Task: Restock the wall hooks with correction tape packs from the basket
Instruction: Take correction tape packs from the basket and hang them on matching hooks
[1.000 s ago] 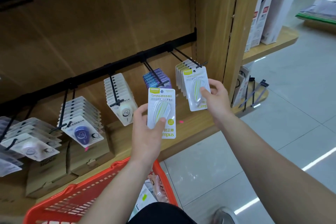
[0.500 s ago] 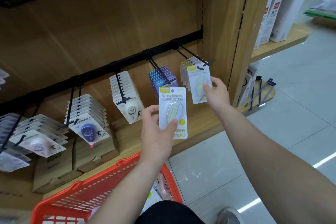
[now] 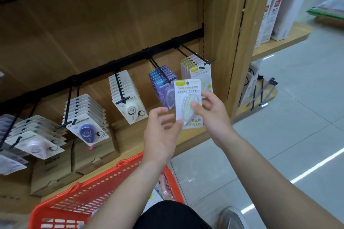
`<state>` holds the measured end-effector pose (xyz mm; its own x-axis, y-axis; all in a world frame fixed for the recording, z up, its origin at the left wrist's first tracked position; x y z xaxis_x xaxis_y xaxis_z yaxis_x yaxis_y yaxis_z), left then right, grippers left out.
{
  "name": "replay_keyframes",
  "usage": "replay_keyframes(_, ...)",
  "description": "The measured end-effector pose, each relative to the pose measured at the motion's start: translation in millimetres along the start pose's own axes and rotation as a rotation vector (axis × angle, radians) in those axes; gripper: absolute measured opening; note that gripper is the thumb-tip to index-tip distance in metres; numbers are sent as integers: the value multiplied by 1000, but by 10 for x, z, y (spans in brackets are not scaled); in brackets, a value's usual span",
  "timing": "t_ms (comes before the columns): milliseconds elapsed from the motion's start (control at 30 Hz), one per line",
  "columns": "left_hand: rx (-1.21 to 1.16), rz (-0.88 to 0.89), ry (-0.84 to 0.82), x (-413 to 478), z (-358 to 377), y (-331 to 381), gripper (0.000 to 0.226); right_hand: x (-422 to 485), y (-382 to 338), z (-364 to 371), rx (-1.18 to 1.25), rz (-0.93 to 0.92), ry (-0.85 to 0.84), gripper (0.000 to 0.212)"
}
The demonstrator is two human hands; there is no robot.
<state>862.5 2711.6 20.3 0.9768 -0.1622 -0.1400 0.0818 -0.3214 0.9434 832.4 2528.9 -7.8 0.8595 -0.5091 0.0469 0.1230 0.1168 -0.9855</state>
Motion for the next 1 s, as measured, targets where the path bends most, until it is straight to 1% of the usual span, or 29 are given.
replay_keyframes(100,174,49,-40,-45,40,55,42,292,-71,-279,-102,-57,113,32)
replay_keyframes(267,390,135,-83,-84,143,180,49,622,-36,-432,-206,-66,157,32)
replay_keyframes(367,469,172,-65,-86,154,230,51,676,34,-452,-193,-52,191,34)
replay_keyframes(500,523,192,-38,-67,136,226,50,636,79,-507,-194,-79,275,30)
replay_keyframes(567,530,198,-28,-62,128,233,48,673,58,-482,-258,-104,249,29)
replay_keyframes(667,542,204,-23,-60,126,246,45,763,-5,-409,-355,-118,168,32)
replay_keyframes(767,550,207,-14,-72,86,254,44,739,-4,-418,-352,-133,155,35)
replay_keyframes(867,562,207,-6,-78,56,238,43,685,71,-374,-339,-153,95,37)
replay_keyframes(933,557,205,-2,-77,52,230,43,691,77,-363,-311,-150,105,35)
replay_keyframes(1000,552,206,2,-77,46,233,43,713,70,-388,-285,-131,158,35)
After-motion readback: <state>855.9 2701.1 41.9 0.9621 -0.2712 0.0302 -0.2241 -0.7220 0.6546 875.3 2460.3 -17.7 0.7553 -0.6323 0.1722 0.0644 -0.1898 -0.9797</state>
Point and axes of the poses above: each hand's wrist, its own x-axis towards the middle knuckle, its own z-axis out of the palm, y = z × x, the point moved 10 cm from there along x, towards the middle knuckle, and after that the axes turned 7 degrees about -z, right-handed, at the moved point
